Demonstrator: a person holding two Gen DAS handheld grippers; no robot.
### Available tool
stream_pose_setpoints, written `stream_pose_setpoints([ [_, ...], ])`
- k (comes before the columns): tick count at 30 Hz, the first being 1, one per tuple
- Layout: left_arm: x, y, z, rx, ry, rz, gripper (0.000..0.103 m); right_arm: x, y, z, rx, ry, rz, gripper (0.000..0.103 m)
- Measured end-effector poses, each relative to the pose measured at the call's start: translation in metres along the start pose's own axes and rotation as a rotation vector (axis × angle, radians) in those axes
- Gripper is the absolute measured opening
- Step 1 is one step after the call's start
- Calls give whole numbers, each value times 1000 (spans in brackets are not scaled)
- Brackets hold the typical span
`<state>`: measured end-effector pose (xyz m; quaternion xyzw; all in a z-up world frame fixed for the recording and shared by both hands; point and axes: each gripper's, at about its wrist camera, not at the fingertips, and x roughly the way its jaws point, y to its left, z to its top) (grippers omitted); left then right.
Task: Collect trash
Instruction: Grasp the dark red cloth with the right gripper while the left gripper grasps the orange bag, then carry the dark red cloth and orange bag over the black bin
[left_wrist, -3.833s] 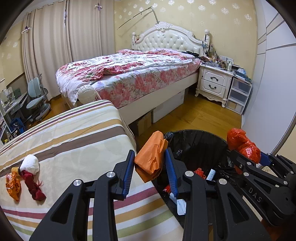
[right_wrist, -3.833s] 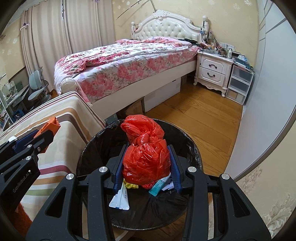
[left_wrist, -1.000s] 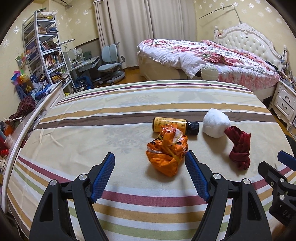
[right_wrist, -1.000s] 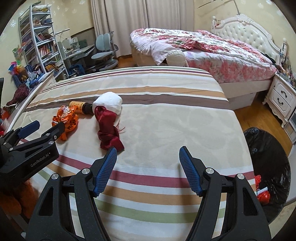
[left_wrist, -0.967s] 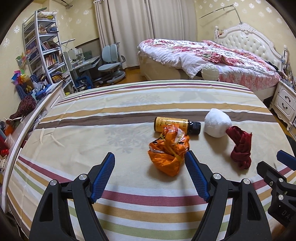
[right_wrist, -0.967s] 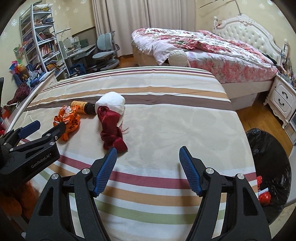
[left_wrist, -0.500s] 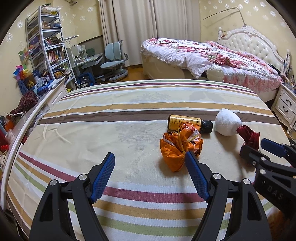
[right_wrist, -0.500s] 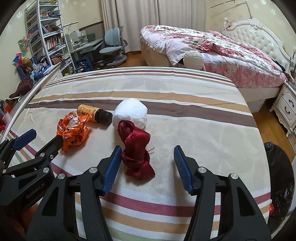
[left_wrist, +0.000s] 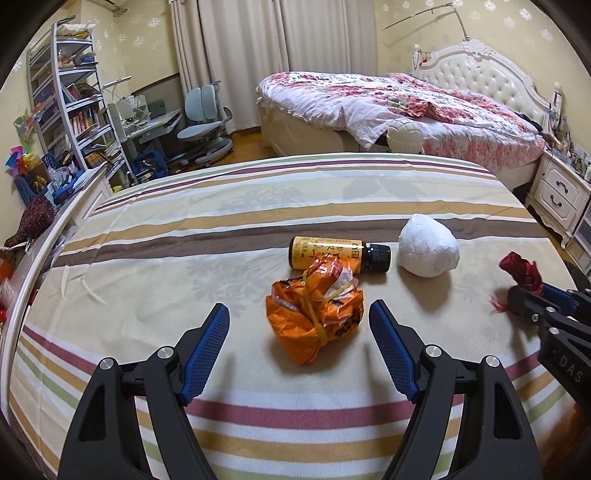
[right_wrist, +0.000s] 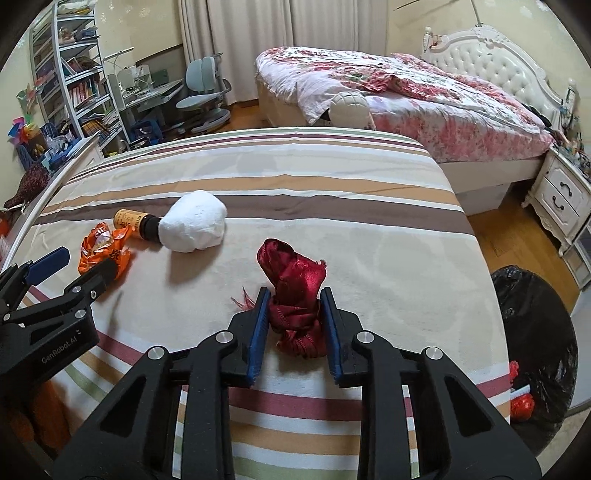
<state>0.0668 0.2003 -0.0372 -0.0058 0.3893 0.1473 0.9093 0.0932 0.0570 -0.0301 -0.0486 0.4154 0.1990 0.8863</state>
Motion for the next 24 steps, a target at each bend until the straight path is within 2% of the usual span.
stream_pose_setpoints([
  [4, 4, 0, 1, 5, 17, -10, 75, 0, -8, -1, 14, 2, 3, 27],
  [6, 5, -1, 0, 11, 24, -24, 55, 1, -9, 0, 13, 2, 5, 27],
  [15, -3, -2, -3, 19, 6, -39, 53, -1, -10, 0, 15, -5, 5, 27],
  [24, -26, -15, -12, 3, -23, -75, 53, -24, -18, -6, 27, -41, 9, 27],
])
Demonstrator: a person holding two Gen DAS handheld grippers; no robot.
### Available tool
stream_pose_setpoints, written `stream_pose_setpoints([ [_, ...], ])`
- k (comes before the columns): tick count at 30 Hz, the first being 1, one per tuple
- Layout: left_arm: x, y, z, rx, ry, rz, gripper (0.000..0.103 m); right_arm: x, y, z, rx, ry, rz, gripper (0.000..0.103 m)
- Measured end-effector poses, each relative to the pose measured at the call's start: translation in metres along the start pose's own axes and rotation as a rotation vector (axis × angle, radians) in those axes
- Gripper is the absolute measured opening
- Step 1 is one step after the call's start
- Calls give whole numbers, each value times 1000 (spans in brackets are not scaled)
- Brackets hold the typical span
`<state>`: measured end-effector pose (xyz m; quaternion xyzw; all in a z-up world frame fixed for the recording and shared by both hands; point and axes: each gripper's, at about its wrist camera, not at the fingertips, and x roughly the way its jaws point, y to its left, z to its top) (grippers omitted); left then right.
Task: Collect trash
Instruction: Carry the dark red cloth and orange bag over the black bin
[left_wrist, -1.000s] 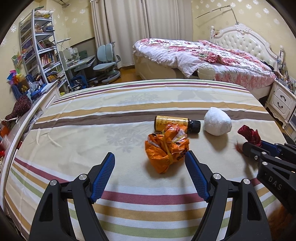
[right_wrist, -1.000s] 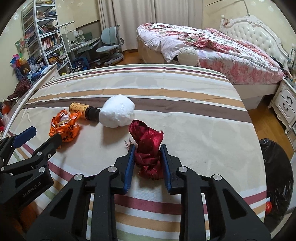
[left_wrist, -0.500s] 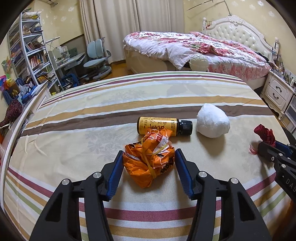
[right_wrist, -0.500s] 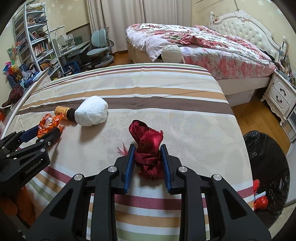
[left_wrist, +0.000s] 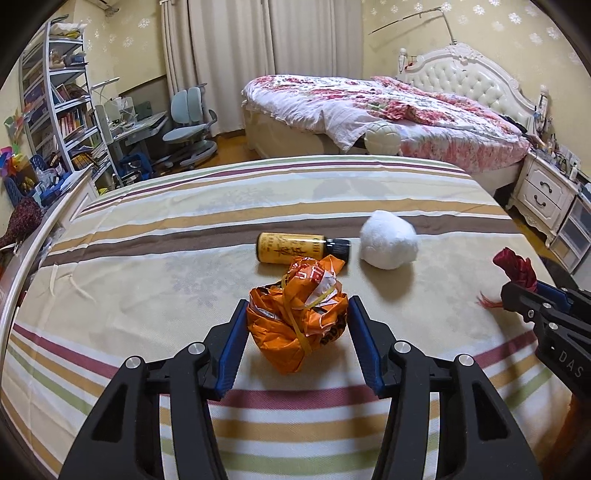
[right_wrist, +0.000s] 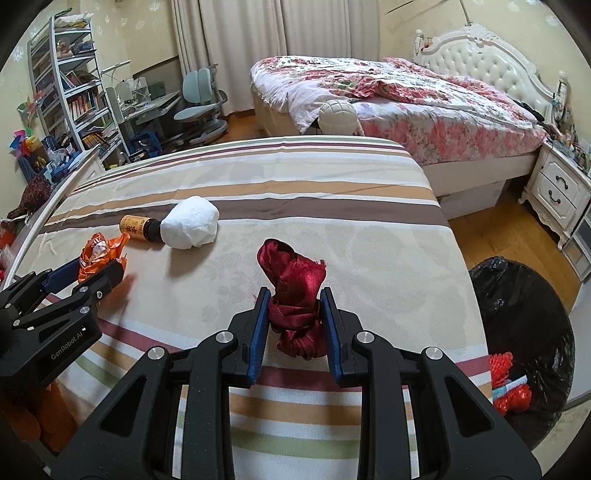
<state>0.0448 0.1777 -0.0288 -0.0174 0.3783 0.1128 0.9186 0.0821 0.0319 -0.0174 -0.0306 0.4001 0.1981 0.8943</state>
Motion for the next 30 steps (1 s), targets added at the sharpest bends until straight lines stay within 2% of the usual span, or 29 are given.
stream_pose_setpoints([
  [12, -36, -47, 0, 37, -74, -82, 53, -44, -38, -19, 53, -64, -65, 27],
  [30, -48, -163, 10, 177, -134, -246, 53, -86, -144, -49, 218, -119, -263, 27],
])
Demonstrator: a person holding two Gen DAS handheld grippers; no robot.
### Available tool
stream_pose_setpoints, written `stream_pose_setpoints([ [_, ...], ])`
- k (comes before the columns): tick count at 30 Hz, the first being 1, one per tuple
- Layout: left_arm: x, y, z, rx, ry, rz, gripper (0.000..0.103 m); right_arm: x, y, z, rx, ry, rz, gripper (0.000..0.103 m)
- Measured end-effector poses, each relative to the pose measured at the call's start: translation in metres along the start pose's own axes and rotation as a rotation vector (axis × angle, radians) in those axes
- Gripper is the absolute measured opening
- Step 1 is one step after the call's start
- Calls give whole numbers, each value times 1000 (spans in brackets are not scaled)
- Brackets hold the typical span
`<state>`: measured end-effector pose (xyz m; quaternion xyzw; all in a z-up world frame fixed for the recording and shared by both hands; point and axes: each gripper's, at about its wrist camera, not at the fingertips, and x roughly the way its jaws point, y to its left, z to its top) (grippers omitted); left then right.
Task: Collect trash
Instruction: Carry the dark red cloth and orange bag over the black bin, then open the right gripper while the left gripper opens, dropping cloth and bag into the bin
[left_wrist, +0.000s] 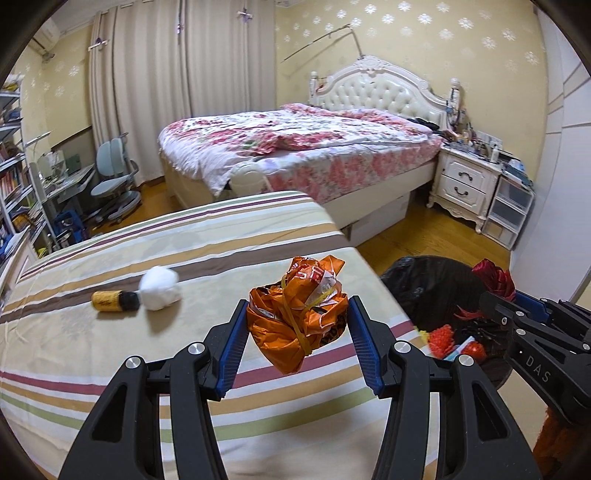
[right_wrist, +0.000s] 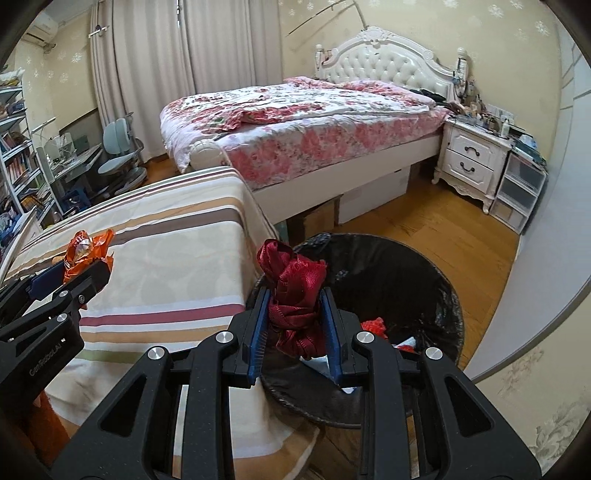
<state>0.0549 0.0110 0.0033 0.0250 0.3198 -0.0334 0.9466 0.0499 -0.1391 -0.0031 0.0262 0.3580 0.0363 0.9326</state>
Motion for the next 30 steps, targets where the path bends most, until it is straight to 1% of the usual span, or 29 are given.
stream_pose_setpoints([
  [8, 18, -42, 9, 59, -10, -33, 53, 9, -35, 2, 53, -10, -63, 27],
  [14, 31, -70, 12, 99, -10, -46, 53, 19, -54, 2, 89, -9, -83, 27],
  [19, 42, -83, 14, 120, -2, -54, 53, 25, -68, 3, 110, -5, -97, 27],
  [25, 60, -97, 18, 137, 18, -56, 53, 33, -78, 4, 125, 3, -112, 27],
  [30, 67, -106, 21, 152, 25, -57, 53, 37, -84, 4, 138, 7, -116, 27],
])
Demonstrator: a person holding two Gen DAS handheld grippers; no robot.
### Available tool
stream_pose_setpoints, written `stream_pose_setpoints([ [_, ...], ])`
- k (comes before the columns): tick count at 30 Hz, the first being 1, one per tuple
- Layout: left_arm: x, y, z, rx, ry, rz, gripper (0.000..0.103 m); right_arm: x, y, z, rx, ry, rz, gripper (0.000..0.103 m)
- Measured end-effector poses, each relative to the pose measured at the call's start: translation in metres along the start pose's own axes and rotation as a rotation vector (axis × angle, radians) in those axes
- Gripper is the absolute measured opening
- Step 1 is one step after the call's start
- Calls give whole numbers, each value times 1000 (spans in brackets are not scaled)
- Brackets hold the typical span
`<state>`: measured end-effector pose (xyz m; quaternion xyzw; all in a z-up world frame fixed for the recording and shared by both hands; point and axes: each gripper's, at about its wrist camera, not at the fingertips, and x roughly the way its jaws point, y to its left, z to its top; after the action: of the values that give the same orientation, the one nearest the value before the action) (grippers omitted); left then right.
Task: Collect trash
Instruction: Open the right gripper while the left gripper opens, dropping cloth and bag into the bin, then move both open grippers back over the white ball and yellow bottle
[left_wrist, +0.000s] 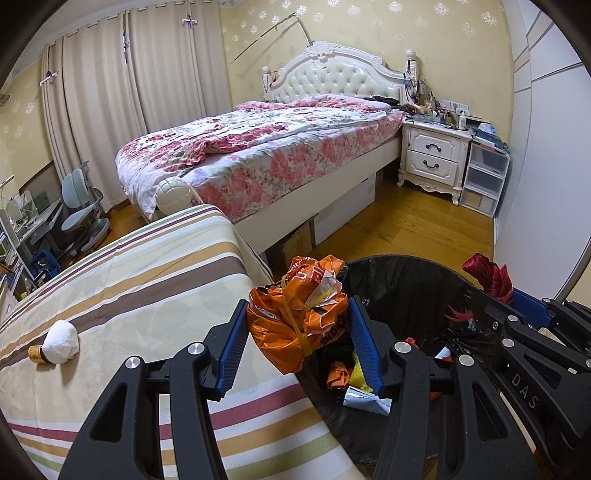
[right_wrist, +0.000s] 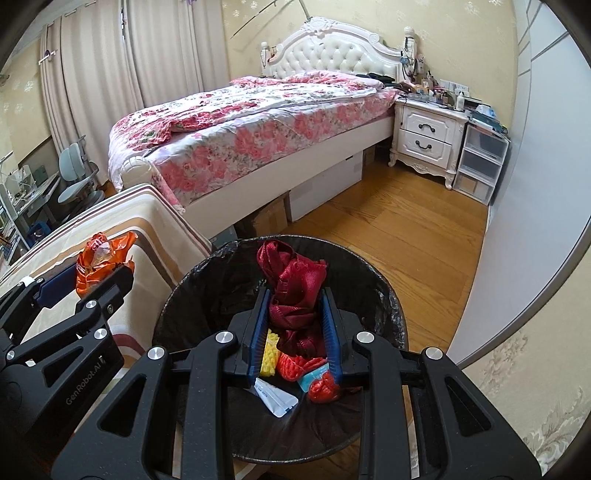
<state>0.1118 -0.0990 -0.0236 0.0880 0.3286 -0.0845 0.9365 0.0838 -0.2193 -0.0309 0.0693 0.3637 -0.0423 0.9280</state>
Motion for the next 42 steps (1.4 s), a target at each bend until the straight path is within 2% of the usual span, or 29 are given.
stream_pose_setpoints([
  [4, 3, -3, 0, 7, 6, -7, 55, 2, -5, 1, 10, 0, -5, 28],
  [6, 5, -4, 1, 5, 15, -9, 60, 4, -6, 1, 16, 1, -9, 32],
  [8, 6, -4, 2, 3, 16, -5, 68, 4, -7, 1, 20, -3, -16, 42],
  [12, 6, -3, 1, 1, 13, 4, 73, 5, -8, 1, 22, -3, -23, 44],
  [23, -4, 20, -5, -19, 2, 62, 76, -1, 1, 1, 11, -14, -29, 57],
  [32, -21, 70, -27, -65, 8, 158, 77, -4, 34, 1, -29, 3, 41, 60],
  [42, -42, 145, -56, -165, 37, 277, 77, -7, 104, -5, -141, 22, 147, 64],
])
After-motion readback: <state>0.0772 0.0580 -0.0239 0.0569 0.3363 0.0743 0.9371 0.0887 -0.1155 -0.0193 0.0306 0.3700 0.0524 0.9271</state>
